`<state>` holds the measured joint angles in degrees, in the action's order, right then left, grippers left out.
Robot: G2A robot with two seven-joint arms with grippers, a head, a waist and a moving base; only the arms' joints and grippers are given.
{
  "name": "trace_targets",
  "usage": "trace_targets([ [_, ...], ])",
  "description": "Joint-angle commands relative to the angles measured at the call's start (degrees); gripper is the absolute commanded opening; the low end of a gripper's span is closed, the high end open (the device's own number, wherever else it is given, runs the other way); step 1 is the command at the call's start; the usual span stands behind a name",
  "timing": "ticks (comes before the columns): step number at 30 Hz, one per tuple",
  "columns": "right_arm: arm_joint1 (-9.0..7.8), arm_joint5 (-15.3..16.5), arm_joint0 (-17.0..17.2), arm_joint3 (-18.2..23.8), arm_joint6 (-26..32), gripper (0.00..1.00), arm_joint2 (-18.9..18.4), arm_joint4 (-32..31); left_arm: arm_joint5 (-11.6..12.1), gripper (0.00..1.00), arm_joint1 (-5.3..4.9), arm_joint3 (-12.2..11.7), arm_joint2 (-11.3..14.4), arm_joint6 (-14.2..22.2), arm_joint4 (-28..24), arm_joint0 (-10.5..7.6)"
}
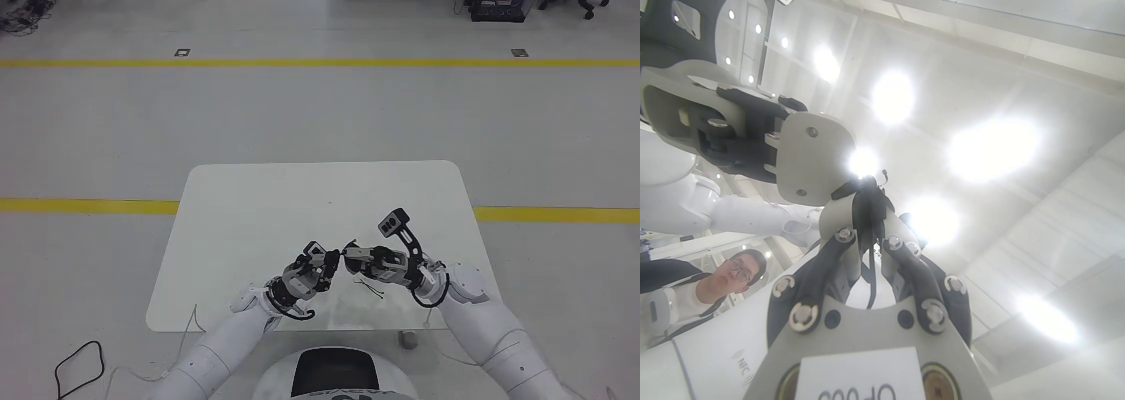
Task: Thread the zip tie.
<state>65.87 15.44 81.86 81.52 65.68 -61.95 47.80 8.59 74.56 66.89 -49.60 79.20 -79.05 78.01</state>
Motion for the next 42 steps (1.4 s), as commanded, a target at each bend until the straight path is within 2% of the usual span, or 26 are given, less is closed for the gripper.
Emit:
trace_targets([
  [1,-0.03,-0.15,0.08,0.01,0.03,0.00,-0.16,-0.16,0.00,0.00,0.00,0.00,0.00,0.00,0.00,0.00],
  [42,0.18,-2.57,-0.49,-2.37,-0.07,0.00,-0.55,-2.04,0.00,0.00,0.00,0.00,0.00,0.00,0.00,0.00],
])
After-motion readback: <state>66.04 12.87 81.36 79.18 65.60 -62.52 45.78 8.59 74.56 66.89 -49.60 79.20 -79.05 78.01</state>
